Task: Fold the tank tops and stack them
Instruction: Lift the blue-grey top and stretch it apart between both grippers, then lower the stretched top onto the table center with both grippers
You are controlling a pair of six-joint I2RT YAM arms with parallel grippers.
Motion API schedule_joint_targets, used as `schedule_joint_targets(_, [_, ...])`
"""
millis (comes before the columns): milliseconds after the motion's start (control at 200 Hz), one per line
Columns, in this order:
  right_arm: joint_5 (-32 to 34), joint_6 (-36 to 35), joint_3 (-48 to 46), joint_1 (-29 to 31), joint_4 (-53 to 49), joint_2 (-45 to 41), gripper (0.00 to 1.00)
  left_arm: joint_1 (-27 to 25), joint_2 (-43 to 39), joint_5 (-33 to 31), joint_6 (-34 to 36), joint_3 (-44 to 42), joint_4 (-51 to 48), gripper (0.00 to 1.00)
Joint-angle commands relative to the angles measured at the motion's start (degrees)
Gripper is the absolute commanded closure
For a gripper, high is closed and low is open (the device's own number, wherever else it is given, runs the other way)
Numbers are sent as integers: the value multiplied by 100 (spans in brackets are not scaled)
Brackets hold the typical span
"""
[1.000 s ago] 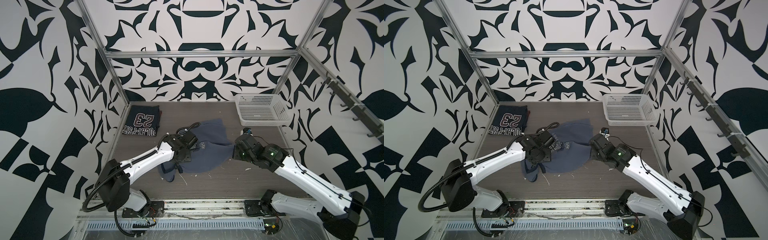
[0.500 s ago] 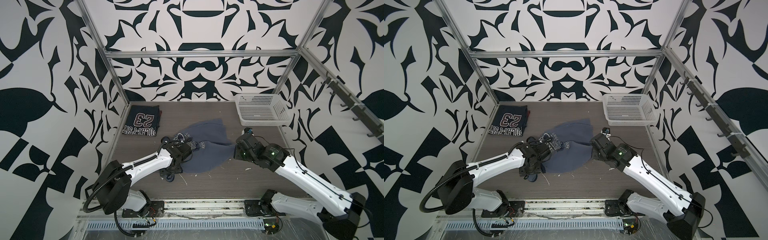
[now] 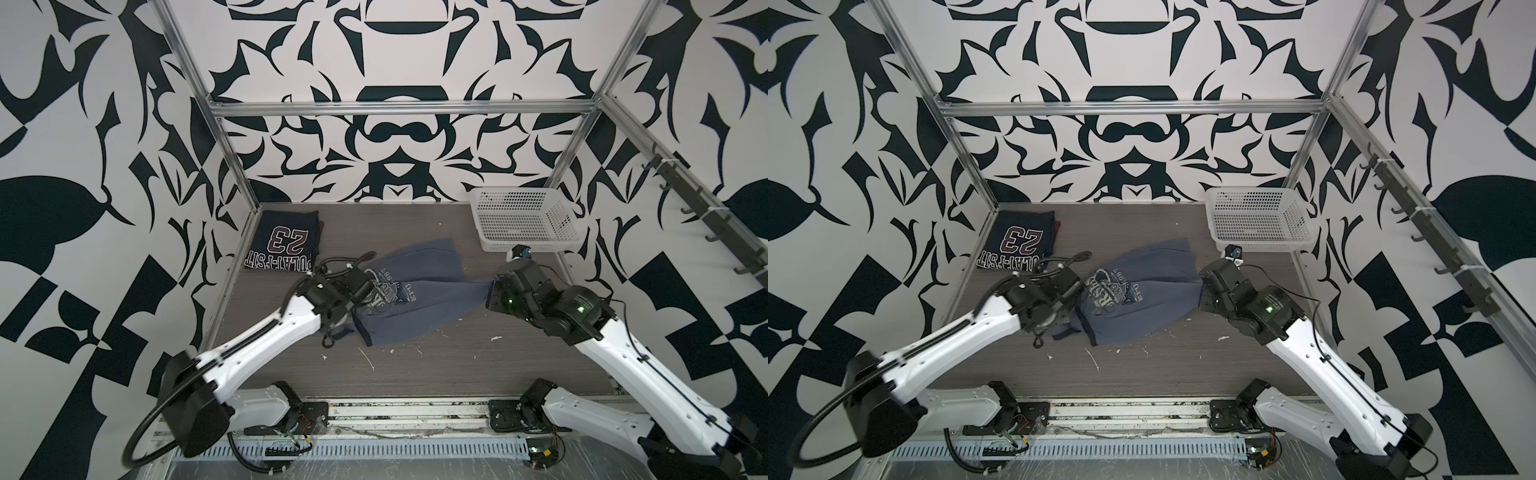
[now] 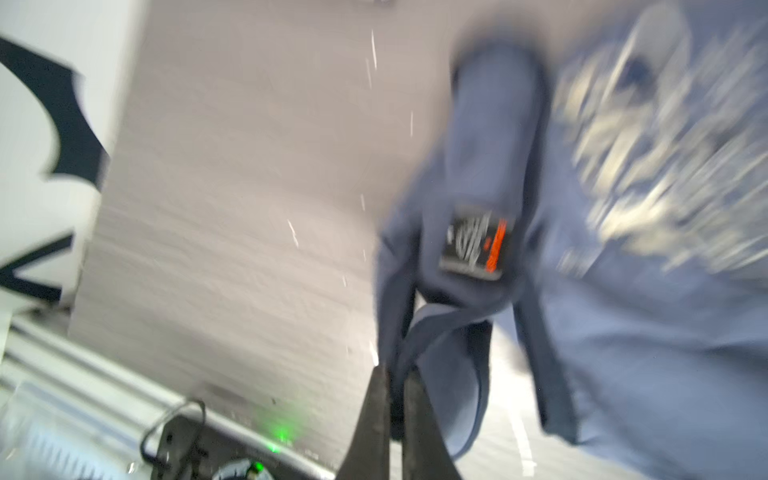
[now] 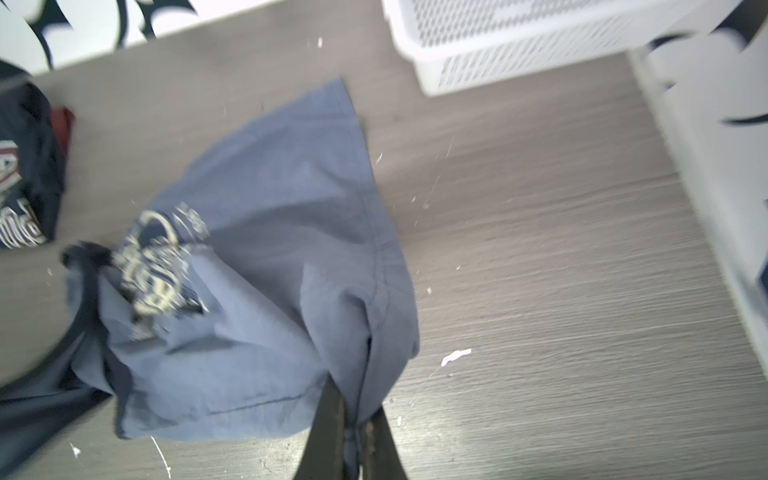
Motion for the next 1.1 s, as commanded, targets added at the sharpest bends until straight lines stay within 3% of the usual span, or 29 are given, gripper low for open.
schedule_joint_targets(0, [363, -326, 614, -102, -348, -96, 100, 52, -736, -1072, 182, 682, -774, 100])
schedule_joint_targets(220, [551, -765, 2013, -109, -912, -349, 100, 52, -2240, -1289, 1306, 1695, -118, 100])
schedule_joint_targets(360, [236, -977, 3081, -109, -1105, -363, 100, 52, -2581, -1080, 1887, 2654, 15, 100])
schedule_joint_targets(555, [-64, -1124, 4188, -109, -1017, 63, 100, 52, -2592, -1011, 2429, 3203, 467, 100])
schedule_joint_targets(700, [563, -1377, 3998, -108, -757, 430, 100, 52, -2152, -1992, 2629, 2866, 814, 100])
schedule_joint_targets(790, [731, -1568, 3637, -106, -492, 720, 100, 52, -1491, -2719, 2575, 2843, 565, 100])
schedule_joint_targets(860, [663, -1578, 3189, -142, -206, 843, 100, 120, -958, -2887, 2263, 2813, 116, 100])
schedule_joint_targets(925, [410, -1478, 2748, -292, -44, 935, 100, 433, -559, -2493, 1666, 2572, -308, 100])
schedule_joint_targets(1095, [-810, -1100, 1102, -943, 499, 864, 100, 1767, -386, 22, 913, 477, 49, 100])
